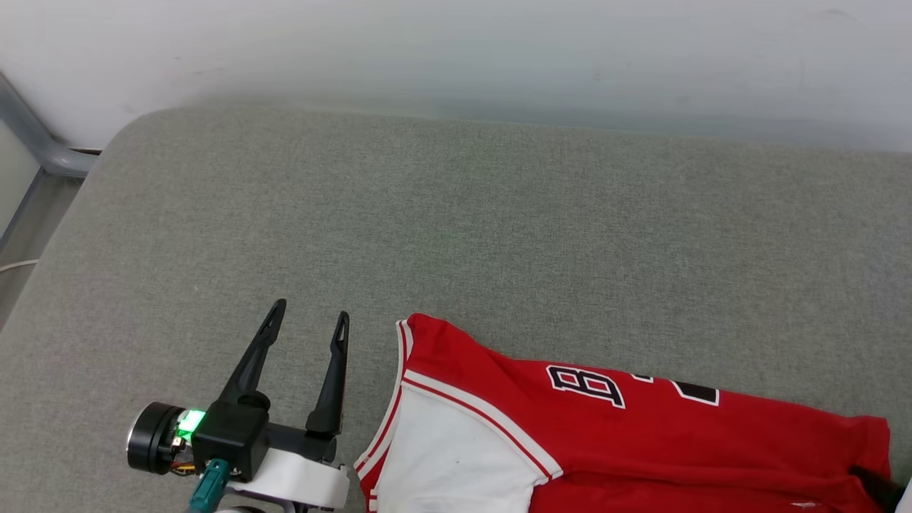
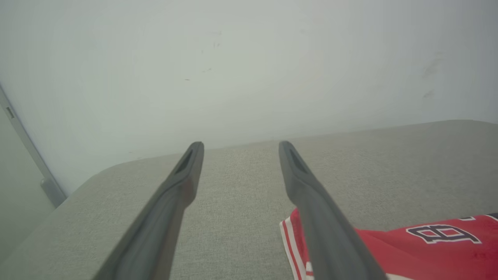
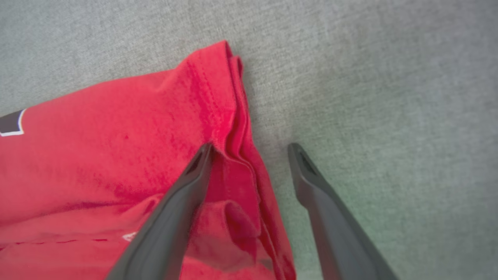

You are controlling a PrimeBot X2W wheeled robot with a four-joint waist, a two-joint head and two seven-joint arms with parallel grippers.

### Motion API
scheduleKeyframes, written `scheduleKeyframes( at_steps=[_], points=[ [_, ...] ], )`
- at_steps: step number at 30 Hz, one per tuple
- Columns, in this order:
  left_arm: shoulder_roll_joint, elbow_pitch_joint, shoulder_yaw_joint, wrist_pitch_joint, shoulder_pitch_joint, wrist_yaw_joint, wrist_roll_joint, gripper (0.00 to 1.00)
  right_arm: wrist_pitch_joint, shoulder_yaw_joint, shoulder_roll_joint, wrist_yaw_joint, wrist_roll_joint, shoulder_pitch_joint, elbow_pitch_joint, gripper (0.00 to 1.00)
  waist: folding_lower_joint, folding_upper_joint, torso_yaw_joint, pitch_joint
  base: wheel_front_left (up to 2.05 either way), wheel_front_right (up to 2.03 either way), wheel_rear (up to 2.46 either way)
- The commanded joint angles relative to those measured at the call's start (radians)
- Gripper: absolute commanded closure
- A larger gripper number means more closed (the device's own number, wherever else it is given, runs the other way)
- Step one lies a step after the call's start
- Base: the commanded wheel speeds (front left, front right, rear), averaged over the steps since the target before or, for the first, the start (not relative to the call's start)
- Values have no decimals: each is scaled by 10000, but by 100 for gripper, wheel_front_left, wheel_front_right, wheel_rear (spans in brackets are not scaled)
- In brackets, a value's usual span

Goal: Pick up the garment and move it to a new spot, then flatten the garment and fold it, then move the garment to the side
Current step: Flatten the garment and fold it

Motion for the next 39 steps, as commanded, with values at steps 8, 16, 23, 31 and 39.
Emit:
scheduleKeyframes(
  at_steps=[8, 16, 23, 31, 39],
  points=[
    [-636, 203, 741, -20, 132, -782, 476, 0, -85, 1128, 563, 54, 753, -35, 632, 0, 0, 0, 69, 42, 0, 0, 0],
    [-965, 321, 1198, -21, 207, -1213, 770, 0, -219, 2166, 617, 56, 1585, -11, 639, 0, 0, 0, -29, -28, 0, 0, 0],
    [-1111, 415, 1420, -21, 261, -1443, 915, 0, -795, 2471, 203, 35, 1736, 17, 882, 100, 0, 0, -79, -149, 0, 0, 0],
    [-1218, 492, 1591, -21, 356, -1572, 972, 0, -1527, 2189, -695, -25, 1659, -73, 1305, 100, 0, 0, -156, -267, 0, 0, 0],
    [-1315, 552, 1691, -21, 319, -1705, 1044, 0, -2214, 1395, -1551, -28, 1178, -442, 1967, 100, 0, 0, -246, -292, 0, 0, 0]
  ],
)
